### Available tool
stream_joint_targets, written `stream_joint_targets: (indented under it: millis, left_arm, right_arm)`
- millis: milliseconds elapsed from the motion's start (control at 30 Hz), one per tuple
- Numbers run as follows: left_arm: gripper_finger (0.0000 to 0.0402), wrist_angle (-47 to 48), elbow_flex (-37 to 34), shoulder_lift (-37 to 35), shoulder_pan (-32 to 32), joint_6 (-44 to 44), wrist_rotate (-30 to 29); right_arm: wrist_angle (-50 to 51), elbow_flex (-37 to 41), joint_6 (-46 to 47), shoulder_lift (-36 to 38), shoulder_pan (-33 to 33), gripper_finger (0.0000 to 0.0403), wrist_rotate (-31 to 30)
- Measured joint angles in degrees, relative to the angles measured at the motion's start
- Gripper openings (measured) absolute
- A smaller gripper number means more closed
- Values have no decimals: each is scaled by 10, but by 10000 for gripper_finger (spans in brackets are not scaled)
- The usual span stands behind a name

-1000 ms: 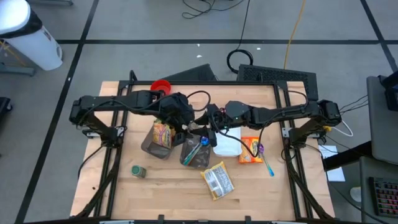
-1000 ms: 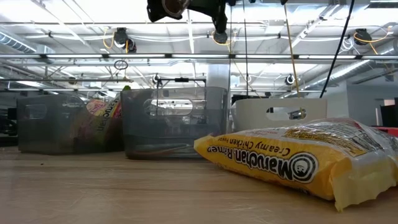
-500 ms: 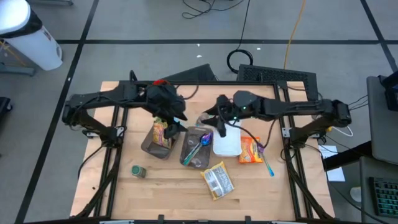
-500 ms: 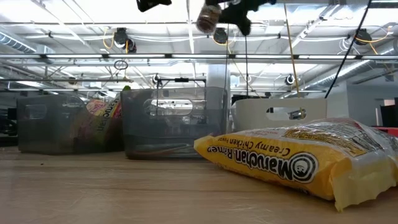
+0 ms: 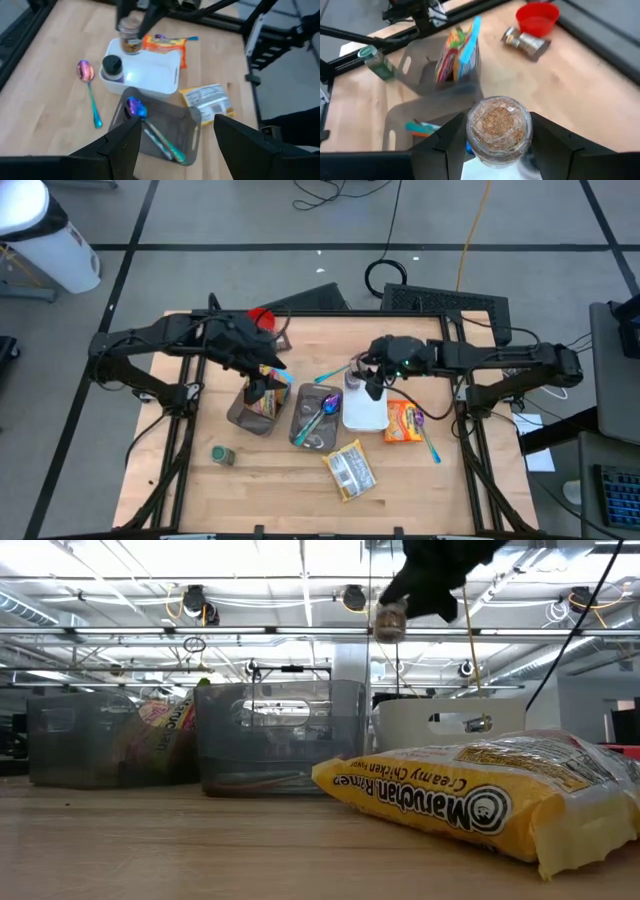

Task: Pick & Place Food Item
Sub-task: Put the brown bottle into the white bin

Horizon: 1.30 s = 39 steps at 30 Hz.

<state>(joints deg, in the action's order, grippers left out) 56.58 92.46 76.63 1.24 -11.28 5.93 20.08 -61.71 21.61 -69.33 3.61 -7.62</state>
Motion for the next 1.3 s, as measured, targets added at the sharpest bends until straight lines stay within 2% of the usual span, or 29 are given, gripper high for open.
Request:
stream_joint_targets:
  millis: [167, 300, 400, 600, 733, 867, 967, 1300]
  left_arm:
    - [257, 3, -2, -1, -20, -9, -40]
    - [257, -13, -22, -11, -33, -19, -46]
    - [257, -57, -73, -30, -38, -41, -46]
    - [257, -207, -220, -97, -41, -112, -45]
    - [257, -308, -309, -130, -43, -168, -45]
    - [257, -388, -366, -148, -46, -207, -44]
    - [257, -424, -386, -149, -48, -219, -44]
    - [257, -438, -391, -145, -48, -217, -45]
  right_arm:
    - [-19, 51, 46, 6, -27, 172, -18]
    - [-18, 72, 69, 7, -55, 172, -28]
    - [-18, 79, 80, 7, -78, 172, -34]
    - [-18, 98, 92, 7, -111, 172, -102]
    - [-18, 122, 93, 7, -116, 172, -119]
    - [-19, 149, 98, 7, -111, 172, -129]
    - [-27, 170, 105, 7, -100, 172, -141]
    - [-92, 213, 65, 3, -46, 172, -131]
